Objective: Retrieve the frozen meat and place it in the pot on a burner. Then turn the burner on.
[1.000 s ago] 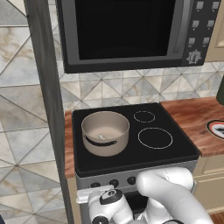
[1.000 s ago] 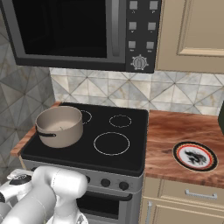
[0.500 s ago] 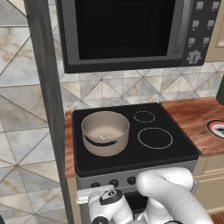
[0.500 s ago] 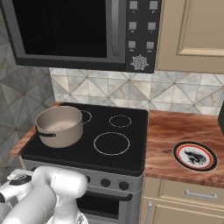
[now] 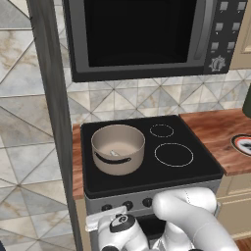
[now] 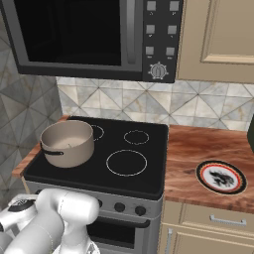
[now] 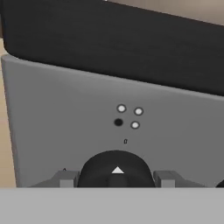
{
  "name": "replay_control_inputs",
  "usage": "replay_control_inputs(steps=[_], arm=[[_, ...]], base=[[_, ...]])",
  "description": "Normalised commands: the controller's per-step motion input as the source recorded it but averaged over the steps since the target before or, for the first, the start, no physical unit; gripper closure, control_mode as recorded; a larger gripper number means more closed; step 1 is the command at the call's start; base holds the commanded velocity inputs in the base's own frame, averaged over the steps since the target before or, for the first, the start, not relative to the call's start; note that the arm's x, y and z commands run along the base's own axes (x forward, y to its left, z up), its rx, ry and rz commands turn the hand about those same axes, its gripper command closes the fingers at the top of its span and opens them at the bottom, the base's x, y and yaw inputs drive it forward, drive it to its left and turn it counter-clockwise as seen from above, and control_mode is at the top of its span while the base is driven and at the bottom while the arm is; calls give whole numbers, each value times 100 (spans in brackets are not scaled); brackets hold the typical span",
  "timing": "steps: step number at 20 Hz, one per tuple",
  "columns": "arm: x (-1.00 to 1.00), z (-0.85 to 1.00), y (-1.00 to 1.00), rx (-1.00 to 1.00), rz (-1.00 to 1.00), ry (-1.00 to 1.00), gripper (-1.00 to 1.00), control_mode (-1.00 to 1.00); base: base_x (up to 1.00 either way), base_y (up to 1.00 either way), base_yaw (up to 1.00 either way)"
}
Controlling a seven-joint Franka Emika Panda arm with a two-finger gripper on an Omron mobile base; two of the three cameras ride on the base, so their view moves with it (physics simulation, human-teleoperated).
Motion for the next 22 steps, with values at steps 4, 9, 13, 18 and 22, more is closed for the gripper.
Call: replay_control_inputs(steps=[4,9,13,18,22], arm=[[0,-3,0,-19,12,0,100,-100],[0,-4,0,-16,11,0,100,-100],[0,-4,0,-14,10,0,100,-100],[0,0,0,-19,11,1,100,-100],[0,0,0,-23,10,1,100,-100]], base=[[0,0,0],[0,0,0],[0,0,0],[0,0,0],[0,0,0]])
